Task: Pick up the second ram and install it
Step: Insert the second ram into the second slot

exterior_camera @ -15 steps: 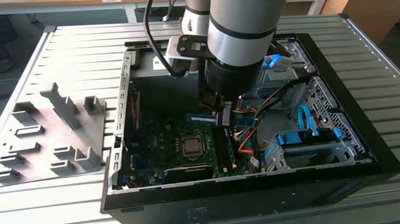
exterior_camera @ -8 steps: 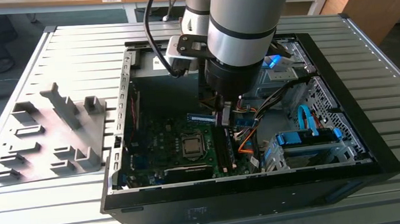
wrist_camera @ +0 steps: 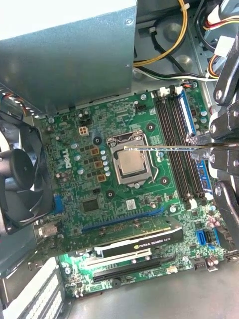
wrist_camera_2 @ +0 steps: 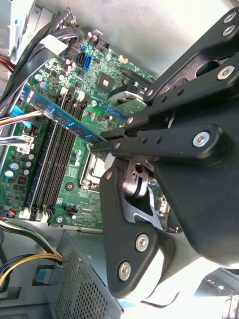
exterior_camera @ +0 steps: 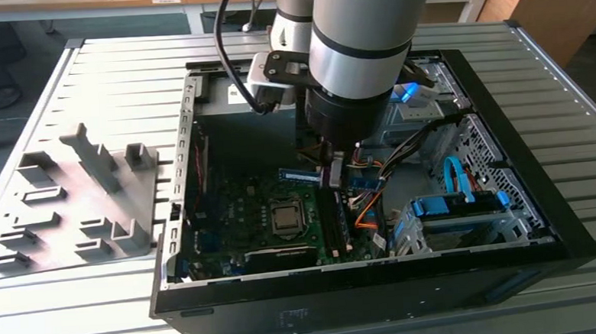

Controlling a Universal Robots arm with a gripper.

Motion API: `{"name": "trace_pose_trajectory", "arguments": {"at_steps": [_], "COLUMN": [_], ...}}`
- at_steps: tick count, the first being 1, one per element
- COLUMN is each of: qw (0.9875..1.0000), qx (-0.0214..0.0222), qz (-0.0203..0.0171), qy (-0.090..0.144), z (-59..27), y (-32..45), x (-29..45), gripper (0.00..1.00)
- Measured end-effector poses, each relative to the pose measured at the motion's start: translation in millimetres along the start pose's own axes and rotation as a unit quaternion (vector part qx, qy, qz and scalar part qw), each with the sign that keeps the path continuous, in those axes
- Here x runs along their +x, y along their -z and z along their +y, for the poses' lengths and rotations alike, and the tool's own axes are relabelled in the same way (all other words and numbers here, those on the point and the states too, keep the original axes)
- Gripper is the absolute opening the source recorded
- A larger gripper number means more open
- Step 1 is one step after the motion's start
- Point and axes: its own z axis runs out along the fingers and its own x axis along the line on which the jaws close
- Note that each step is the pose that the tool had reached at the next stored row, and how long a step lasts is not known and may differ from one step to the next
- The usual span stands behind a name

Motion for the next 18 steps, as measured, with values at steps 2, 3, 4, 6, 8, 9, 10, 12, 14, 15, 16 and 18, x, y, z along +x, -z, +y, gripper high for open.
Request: {"name": "trace_pose_trajectory", "arguments": {"at_steps": [2, 3, 4, 6, 8, 9, 10, 12, 14, 15, 16, 18], "qw": [1.0000, 1.0000, 1.0000, 1.0000, 1.0000, 1.0000, 1.0000, 0.9999, 0.9999, 0.9999, 0.9999, 0.9999], "qx": [0.0001, 0.0002, 0.0003, 0.0004, 0.0005, 0.0006, 0.0007, 0.0008, 0.0009, 0.0010, 0.0010, 0.0012], "qz": [-0.0001, -0.0001, -0.0001, -0.0001, -0.0002, -0.0001, -0.0002, -0.0002, -0.0002, -0.0002, -0.0002, -0.0003], "qy": [-0.002, -0.003, -0.004, -0.006, -0.008, -0.009, -0.010, -0.011, -0.013, -0.014, -0.015, -0.017], "z": [0.0, 0.0, 0.0, 0.0, 0.0, 0.0, 0.0, 0.0, 0.0, 0.0, 0.0, 0.0], "y": [0.0, 0.0, -0.1, -0.1, -0.1, -0.1, -0.1, -0.1, -0.2, -0.2, -0.2, -0.2], "x": [0.0, 0.0, 0.0, 0.0, 0.0, 0.0, 0.0, 0.0, 0.0, 0.0, 0.0, 0.0], "gripper": [0.14, 0.14, 0.14, 0.14, 0.14, 0.14, 0.14, 0.14, 0.14, 0.14, 0.14, 0.14]}}
